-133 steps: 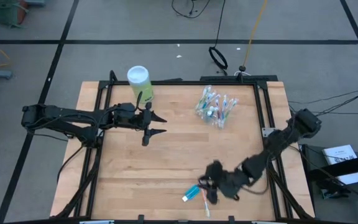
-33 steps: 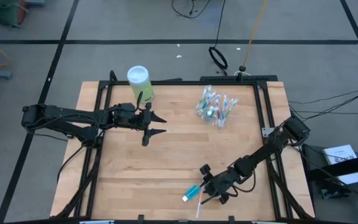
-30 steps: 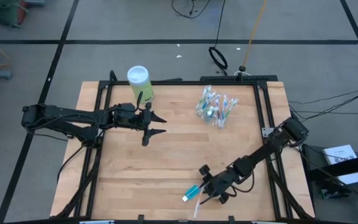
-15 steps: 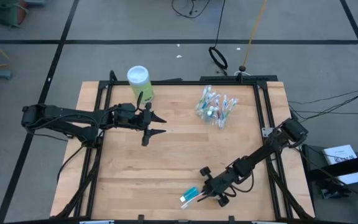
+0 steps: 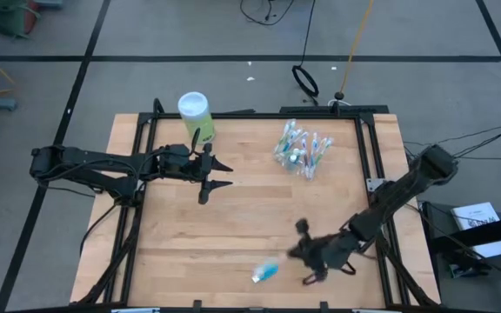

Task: Pick & Place toothbrushing station
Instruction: Put the orange toothbrush into the transparent organizer

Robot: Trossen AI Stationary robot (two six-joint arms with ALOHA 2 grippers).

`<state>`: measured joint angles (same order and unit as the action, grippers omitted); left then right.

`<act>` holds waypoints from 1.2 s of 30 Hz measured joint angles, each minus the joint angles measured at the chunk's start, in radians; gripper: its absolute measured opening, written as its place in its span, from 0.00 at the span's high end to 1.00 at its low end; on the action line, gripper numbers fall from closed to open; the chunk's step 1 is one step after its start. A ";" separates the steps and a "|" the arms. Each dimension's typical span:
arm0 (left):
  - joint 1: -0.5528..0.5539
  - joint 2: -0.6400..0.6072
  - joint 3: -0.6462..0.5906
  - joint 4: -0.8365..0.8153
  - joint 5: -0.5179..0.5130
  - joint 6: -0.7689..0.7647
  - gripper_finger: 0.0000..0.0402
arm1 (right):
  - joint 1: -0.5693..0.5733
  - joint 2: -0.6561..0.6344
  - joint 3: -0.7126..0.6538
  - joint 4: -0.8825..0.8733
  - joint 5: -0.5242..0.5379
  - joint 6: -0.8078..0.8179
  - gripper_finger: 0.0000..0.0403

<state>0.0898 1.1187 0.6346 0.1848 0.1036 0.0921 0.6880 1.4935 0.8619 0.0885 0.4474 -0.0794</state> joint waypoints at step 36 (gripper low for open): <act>-0.147 0.254 0.000 0.551 -0.081 0.140 0.51 | -0.451 -0.120 0.002 0.326 -0.131 -0.061 0.94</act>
<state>-0.0576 1.3726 0.6346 0.7358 0.0227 0.2316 0.2367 1.3735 0.8635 0.4147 0.3160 -0.1406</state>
